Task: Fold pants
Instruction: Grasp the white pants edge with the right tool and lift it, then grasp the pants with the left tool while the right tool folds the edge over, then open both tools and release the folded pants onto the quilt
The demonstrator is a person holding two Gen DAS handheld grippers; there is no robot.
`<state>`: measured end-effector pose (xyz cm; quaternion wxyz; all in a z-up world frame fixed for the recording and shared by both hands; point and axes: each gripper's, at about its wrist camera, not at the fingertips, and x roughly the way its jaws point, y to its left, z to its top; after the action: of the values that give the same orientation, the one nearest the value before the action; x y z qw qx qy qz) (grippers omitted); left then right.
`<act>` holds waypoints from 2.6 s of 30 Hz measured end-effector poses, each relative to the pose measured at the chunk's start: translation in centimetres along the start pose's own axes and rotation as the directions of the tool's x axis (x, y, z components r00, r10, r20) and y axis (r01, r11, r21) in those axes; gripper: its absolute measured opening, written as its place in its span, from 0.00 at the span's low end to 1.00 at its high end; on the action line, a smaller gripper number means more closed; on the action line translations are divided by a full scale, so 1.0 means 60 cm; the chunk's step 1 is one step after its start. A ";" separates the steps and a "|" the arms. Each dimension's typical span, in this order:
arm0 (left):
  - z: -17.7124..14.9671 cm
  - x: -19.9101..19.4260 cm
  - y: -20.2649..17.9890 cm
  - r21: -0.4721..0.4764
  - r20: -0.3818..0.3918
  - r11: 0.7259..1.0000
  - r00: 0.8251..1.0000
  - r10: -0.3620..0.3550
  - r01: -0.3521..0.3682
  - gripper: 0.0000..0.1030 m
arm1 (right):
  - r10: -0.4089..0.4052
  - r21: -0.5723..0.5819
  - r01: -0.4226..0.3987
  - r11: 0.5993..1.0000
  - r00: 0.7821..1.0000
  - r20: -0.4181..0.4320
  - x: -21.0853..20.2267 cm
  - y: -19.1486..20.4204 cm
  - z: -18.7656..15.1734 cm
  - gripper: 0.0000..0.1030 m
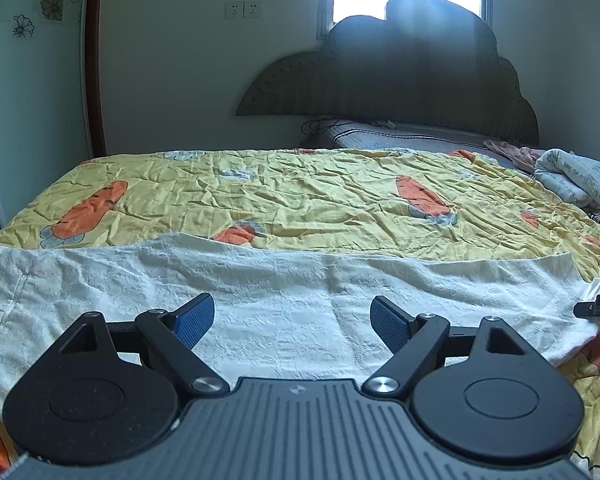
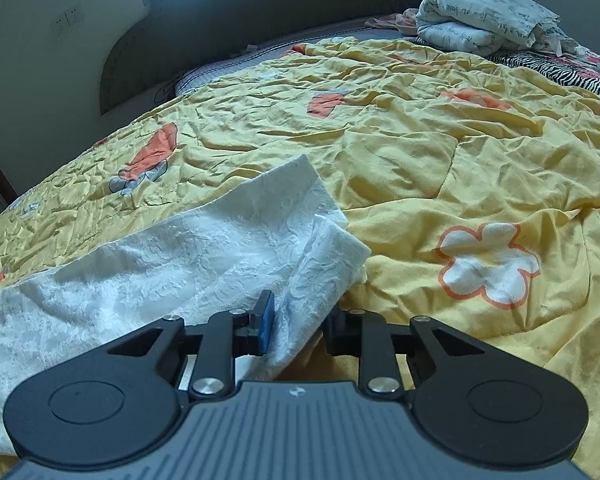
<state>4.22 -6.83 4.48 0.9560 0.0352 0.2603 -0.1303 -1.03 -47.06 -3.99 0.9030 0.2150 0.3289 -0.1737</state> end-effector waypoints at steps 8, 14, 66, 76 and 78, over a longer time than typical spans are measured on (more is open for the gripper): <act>0.004 0.013 -0.003 -0.015 -0.014 1.000 1.000 -0.025 0.025 0.85 | -0.069 -0.138 0.078 0.987 0.995 0.068 -0.014 0.037 -0.005 0.19; 0.059 0.070 -0.046 -0.108 -0.022 0.964 0.969 -0.246 0.243 0.85 | -0.004 -0.397 0.088 0.914 0.978 0.209 -0.057 0.130 -0.035 0.13; 0.012 0.191 0.050 -0.096 -0.255 0.961 0.927 -0.276 0.259 0.15 | 0.540 -0.611 -0.445 0.655 0.841 -0.033 -0.131 0.303 -0.136 0.72; 0.043 0.139 0.089 -0.045 -0.173 0.983 0.968 -0.180 0.175 0.10 | 0.510 -0.539 -0.434 0.722 0.860 -0.008 -0.104 0.276 -0.105 0.72; 0.043 0.139 0.117 -0.035 -0.181 0.992 0.975 -0.127 0.123 0.10 | 0.510 -0.531 -0.442 0.723 0.860 -0.021 -0.099 0.282 -0.112 0.72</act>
<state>14.30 -2.32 2.48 0.9183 0.0194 0.3502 -0.1834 -1.13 -28.35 -0.01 0.9595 0.0294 0.2389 0.1463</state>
